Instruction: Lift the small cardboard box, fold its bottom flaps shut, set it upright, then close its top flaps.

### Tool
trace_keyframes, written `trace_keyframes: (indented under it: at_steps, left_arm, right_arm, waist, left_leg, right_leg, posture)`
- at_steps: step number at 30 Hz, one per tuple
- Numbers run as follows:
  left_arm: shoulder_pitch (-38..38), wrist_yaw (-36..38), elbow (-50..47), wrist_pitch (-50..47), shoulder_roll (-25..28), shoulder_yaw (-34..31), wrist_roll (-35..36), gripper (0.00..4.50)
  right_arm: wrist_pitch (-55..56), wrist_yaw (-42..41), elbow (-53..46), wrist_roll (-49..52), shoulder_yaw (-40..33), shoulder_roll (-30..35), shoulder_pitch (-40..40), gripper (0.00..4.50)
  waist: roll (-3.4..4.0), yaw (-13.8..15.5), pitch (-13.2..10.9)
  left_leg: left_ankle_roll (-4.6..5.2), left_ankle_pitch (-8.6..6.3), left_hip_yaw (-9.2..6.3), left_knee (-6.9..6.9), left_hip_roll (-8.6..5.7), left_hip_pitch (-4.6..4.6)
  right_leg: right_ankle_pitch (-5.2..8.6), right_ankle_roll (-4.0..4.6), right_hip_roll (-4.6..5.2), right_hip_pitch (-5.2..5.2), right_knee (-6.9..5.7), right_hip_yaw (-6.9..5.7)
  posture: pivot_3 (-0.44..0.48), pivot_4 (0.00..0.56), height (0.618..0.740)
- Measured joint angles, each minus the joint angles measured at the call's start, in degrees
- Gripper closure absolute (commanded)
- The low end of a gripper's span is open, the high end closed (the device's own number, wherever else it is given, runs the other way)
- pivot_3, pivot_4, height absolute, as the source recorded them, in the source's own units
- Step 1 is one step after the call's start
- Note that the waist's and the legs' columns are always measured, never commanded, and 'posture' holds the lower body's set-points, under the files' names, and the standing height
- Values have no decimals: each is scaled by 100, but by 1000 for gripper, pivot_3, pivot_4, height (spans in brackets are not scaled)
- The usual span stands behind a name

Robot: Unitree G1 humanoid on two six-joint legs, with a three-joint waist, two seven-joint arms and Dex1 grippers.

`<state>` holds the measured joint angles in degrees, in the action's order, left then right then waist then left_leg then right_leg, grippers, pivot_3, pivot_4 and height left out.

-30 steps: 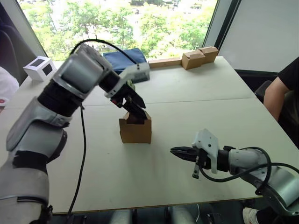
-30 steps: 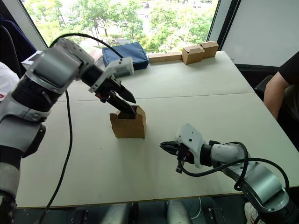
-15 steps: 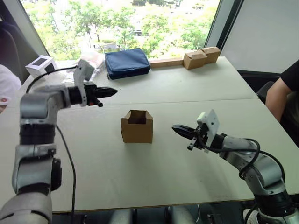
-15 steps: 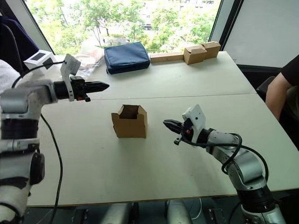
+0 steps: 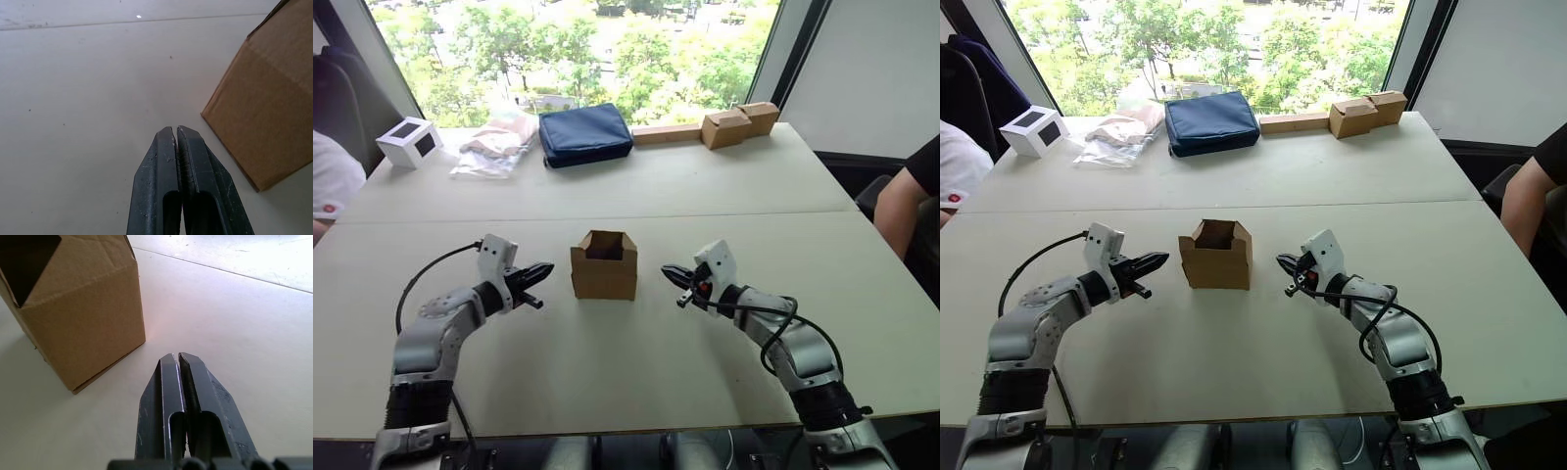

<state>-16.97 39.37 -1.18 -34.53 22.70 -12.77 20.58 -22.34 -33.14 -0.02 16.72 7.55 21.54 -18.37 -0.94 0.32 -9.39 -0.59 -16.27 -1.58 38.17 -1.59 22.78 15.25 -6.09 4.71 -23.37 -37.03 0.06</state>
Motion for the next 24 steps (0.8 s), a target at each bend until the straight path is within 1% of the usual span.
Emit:
trace_keyframes:
  at_steps: [2,6,11,15,19,24]
  left_arm:
    - [33,-116,98,255,-119,27,-12,4405]
    - [202,-128,101,475,-150,180,-27,4405]
    - [467,-166,2,476,-111,296,-10,4405]
    - [718,-72,-269,467,2,528,2,4405]
    - [914,76,-612,354,4,591,204,4405]
    - [1084,161,-856,221,170,715,271,4405]
  right_arm:
    - [122,-33,131,-89,83,-119,-44,4433]
    - [201,-83,141,-204,222,-284,-47,4433]
    - [178,-165,36,-295,412,-378,36,4433]
    - [141,-266,-115,-307,556,-398,202,4433]
    - [141,-272,-150,-332,586,-422,270,4433]
    - [110,-275,-261,-366,568,-403,427,4433]
  waist:
    - [0,-10,0]
    - [1,-35,0]
    - [1,-76,0]
    - [2,-94,1]
    - [2,-94,1]
    - [2,-93,1]
  left_leg:
    - [0,0,1,-3,0,-2]
    - [0,0,1,-5,1,-2]
    - [1,-1,-1,-6,1,-3]
    - [1,-1,-1,-9,2,-4]
    - [1,-1,-2,-9,2,-5]
    - [1,-2,-1,-12,3,-7]
  right_leg:
    - [0,0,-1,-1,0,0]
    - [0,0,-2,-2,0,1]
    - [0,1,-1,0,0,0]
    - [1,1,-1,0,1,1]
    - [1,2,1,0,2,1]
    - [1,2,2,2,4,2]
  posture:
    - [0,150,737]
    - [0,150,737]
    - [0,150,737]
    - [0,150,737]
    - [0,150,737]
    - [0,150,737]
